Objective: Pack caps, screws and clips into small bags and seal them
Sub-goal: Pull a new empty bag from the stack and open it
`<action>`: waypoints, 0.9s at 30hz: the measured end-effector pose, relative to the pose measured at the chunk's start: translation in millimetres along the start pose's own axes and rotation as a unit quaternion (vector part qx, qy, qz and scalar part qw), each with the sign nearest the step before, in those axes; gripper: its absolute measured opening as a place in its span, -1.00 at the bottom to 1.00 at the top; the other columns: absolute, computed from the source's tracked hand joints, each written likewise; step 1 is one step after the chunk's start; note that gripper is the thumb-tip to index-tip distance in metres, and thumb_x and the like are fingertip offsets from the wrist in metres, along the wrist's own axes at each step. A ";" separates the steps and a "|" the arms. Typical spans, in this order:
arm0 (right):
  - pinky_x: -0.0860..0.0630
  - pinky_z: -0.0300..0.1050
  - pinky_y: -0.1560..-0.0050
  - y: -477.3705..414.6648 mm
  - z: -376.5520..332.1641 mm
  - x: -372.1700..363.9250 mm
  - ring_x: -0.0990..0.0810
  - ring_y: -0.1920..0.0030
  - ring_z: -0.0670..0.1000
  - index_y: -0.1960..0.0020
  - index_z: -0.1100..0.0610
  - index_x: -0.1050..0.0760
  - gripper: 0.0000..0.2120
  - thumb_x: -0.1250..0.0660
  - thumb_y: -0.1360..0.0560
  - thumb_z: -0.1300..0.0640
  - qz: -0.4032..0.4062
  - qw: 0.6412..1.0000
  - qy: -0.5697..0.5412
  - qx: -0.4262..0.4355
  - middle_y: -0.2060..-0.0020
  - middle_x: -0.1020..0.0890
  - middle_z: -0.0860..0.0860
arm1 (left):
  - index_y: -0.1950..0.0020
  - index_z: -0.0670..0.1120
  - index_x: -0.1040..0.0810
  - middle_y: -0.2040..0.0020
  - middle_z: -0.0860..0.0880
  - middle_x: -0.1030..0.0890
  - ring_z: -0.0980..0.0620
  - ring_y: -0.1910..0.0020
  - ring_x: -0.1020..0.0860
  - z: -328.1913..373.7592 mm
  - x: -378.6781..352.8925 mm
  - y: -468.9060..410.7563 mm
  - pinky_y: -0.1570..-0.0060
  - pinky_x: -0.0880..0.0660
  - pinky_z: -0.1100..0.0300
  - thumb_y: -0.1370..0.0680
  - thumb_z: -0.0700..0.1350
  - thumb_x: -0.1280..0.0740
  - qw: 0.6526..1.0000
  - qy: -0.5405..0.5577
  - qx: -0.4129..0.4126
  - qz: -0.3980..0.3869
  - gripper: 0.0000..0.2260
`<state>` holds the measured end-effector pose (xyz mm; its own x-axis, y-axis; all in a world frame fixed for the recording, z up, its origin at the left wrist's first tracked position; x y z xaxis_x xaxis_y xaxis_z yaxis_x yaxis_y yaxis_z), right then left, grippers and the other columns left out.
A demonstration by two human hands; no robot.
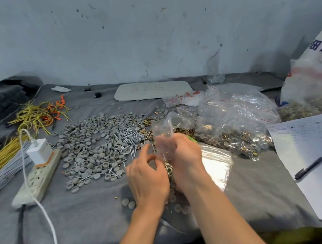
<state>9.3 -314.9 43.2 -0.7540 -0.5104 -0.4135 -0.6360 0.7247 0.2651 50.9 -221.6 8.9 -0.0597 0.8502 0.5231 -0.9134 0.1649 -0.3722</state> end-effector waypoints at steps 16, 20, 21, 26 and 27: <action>-0.60 0.11 -0.06 18.7 51.2 -20.3 -0.64 0.10 0.12 0.19 0.05 -0.65 -0.67 -0.27 -0.68 0.27 -0.095 0.990 -0.002 0.102 0.13 -0.71 0.21 | 0.20 0.19 -0.59 0.27 0.28 -0.61 0.28 0.25 -0.57 10.2 52.5 -14.8 0.31 -0.42 0.30 -0.44 0.30 -0.35 0.998 0.022 -0.063 0.022 -0.78; -0.58 -0.06 0.06 17.8 51.4 -22.2 -0.63 0.14 0.04 0.15 0.08 -0.67 -0.70 -0.28 -0.65 0.31 -0.129 0.980 0.034 0.144 0.21 -0.67 0.18 | 0.13 0.17 -0.71 0.20 0.26 -0.67 0.27 0.19 -0.61 6.8 66.1 -24.8 0.12 -0.59 0.17 -0.45 0.10 -0.49 0.998 0.008 -0.066 0.021 -0.95; -0.56 -0.04 0.05 16.6 51.7 -23.4 -0.61 0.14 0.05 0.13 0.11 -0.68 -0.73 -0.29 -0.64 0.31 -0.135 0.978 0.047 0.153 0.20 -0.66 0.22 | 0.11 0.17 -0.72 0.19 0.26 -0.69 0.24 0.18 -0.63 6.3 70.0 -28.6 0.09 -0.61 0.15 -0.46 0.04 -0.50 0.998 0.002 -0.057 0.020 -0.96; -0.55 -0.12 0.10 12.4 54.5 -26.0 -0.63 0.17 -0.03 0.14 0.13 -0.71 -0.80 -0.37 -0.59 0.30 -0.137 0.974 0.086 0.160 0.22 -0.72 0.09 | 0.20 0.25 -0.70 0.30 0.31 -0.65 0.20 0.24 -0.63 4.5 82.2 -41.7 0.16 -0.60 0.14 -0.47 0.03 -0.50 0.999 -0.027 -0.030 0.008 -0.90; -0.55 -0.17 0.13 12.8 54.4 -26.1 -0.63 0.20 -0.05 0.15 0.12 -0.71 -0.82 -0.40 -0.57 0.29 -0.130 0.974 0.092 0.163 0.24 -0.72 0.08 | 0.25 0.25 -0.68 0.32 0.31 -0.64 0.20 0.25 -0.63 3.8 83.2 -43.3 0.17 -0.60 0.14 -0.46 0.03 -0.50 0.999 -0.033 -0.027 0.008 -0.87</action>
<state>29.9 -267.2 10.0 -0.6100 -0.7491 -0.2584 -0.7461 0.6528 -0.1311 83.9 -159.9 71.5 -0.1019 0.8178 0.5665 -0.8895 0.1801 -0.4200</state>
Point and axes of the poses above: each hand's wrist, its own y-axis away from the middle knuckle, its own x-axis out of the back of the hand, z = x × y, the point moved 3 cm from there along -y, towards the middle knuckle
